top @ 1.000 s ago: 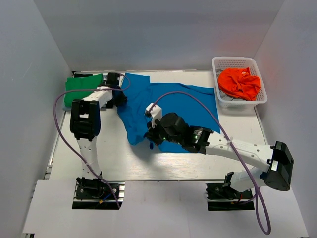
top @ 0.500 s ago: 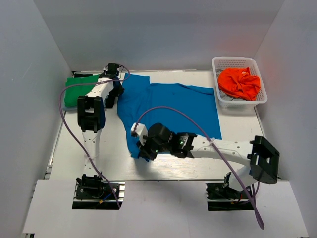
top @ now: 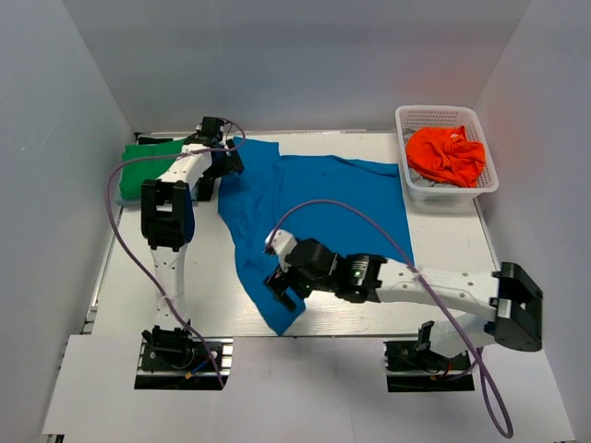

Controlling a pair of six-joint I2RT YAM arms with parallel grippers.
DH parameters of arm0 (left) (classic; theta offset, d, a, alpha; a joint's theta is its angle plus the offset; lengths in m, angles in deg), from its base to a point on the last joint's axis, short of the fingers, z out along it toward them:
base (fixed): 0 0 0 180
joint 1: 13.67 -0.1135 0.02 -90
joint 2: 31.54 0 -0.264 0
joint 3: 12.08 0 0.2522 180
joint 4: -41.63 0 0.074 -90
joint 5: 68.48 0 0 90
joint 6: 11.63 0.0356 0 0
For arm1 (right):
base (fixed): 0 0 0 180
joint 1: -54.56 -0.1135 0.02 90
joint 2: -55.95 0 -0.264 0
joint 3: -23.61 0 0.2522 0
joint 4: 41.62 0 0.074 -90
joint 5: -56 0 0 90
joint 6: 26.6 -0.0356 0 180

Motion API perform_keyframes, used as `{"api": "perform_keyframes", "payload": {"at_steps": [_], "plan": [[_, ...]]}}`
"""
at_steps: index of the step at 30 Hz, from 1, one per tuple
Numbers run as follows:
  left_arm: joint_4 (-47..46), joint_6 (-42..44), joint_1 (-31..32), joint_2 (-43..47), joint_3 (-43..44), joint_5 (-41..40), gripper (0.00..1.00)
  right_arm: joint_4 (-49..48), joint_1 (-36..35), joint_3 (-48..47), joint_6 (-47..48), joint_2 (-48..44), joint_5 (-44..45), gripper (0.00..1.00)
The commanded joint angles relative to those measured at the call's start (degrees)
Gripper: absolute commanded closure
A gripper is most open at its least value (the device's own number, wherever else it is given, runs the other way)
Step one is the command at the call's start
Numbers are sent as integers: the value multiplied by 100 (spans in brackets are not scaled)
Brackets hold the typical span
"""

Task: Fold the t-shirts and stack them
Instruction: Flatten out the tshirt

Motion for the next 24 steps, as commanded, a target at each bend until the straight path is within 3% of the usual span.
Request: {"api": "perform_keyframes", "payload": {"at_steps": [1,7,13,18,24], "plan": [[30,-107,60,1344,-699,191,0,-215,315,162,-697,-396,1264,10],[-1639,-459,340,2805,-3651,1199,0,-170,1194,584,-1392,-537,1496,10],[-2668,-907,763,3315,-5166,2211,0,-513,2028,1145,-1936,-511,1284,10],[-2731,-1039,939,3457,-5791,1809,0,-662,2425,1585,-2104,-660,1337,10],[-1915,-1092,939,3141,-5643,842,0,-803,3005,2200,-2394,-687,1153,10]]}}
